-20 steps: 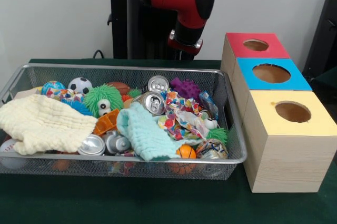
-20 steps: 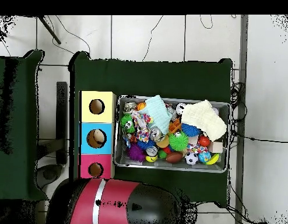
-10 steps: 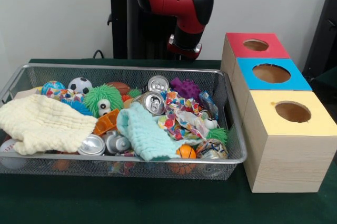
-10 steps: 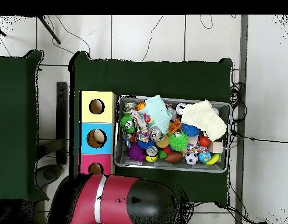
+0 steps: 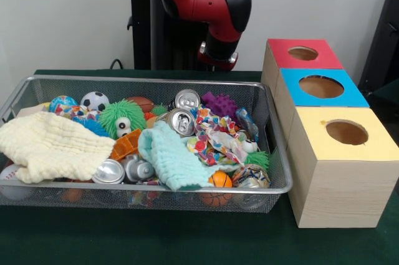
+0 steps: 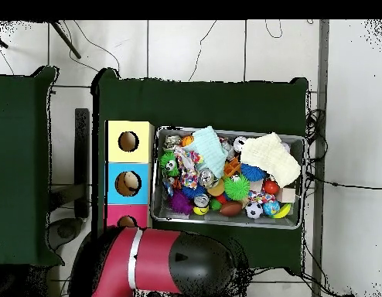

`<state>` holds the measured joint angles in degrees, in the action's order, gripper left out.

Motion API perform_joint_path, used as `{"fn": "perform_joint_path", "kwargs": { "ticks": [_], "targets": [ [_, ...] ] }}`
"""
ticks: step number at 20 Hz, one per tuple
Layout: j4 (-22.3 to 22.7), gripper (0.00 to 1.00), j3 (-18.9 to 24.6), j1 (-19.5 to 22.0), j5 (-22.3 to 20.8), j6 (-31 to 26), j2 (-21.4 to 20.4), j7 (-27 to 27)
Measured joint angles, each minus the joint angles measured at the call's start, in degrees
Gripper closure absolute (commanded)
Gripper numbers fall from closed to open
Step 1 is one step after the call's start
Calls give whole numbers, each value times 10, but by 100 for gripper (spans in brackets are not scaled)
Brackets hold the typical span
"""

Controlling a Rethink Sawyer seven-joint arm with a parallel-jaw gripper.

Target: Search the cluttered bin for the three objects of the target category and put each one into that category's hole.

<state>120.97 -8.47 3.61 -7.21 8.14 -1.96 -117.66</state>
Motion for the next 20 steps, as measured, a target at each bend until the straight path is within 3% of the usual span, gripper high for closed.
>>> {"fn": "perform_joint_path", "kwargs": {
  "ticks": [20],
  "targets": [
    [-43, 0, 1, 7, 0, 0, 60, 0]
  ]
}}
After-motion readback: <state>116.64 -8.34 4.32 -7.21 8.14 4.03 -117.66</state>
